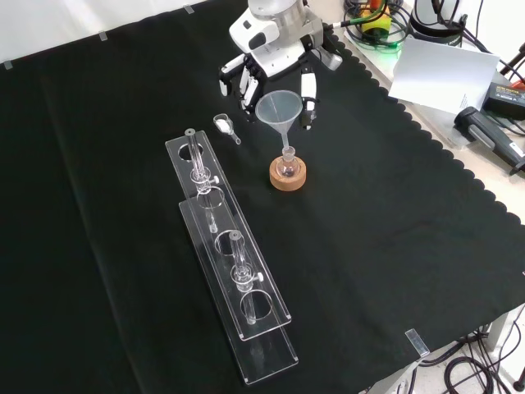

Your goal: Place the funnel on the round-bottom flask.

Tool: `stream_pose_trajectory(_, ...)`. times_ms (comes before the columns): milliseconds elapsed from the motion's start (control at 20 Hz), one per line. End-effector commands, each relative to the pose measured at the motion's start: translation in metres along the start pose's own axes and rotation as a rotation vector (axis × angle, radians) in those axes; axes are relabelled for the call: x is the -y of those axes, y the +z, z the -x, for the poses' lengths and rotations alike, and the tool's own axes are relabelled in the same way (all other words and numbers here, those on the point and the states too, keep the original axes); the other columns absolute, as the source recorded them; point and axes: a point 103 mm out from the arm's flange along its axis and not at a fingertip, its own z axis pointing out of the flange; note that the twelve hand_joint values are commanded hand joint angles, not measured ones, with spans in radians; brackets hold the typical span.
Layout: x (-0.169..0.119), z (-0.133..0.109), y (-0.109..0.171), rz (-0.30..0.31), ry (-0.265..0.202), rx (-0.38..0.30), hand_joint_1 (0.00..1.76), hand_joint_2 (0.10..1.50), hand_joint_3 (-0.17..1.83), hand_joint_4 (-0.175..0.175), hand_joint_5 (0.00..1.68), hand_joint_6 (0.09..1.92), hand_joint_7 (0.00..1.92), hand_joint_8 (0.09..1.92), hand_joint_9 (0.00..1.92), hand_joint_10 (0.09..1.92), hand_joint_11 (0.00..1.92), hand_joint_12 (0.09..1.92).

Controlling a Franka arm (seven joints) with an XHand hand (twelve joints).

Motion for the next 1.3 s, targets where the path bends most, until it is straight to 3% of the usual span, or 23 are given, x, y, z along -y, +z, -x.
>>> stream_pose_trajectory(50, -0.0066, -0.0023, 0.0007, -0.019, 0.006, 0.002, 0.78, 0.56, 0.6, 0.119, 1.01, 0.64, 1.31, 0.55, 0.94, 0.27, 0.0, 1.17)
stream_pose_trajectory(200, -0.0091, -0.01, 0.0033, -0.017, 0.009, 0.006, 0.78, 0.55, 0.6, 0.119, 1.01, 0.64, 1.31, 0.55, 0.94, 0.27, 0.0, 1.17)
stream_pose_trajectory(1300, -0.0053, -0.0046, 0.0011, 0.008, 0.045, -0.017, 0.78, 0.56, 0.6, 0.118, 1.01, 0.64, 1.31, 0.55, 0.95, 0.27, 0.0, 1.17)
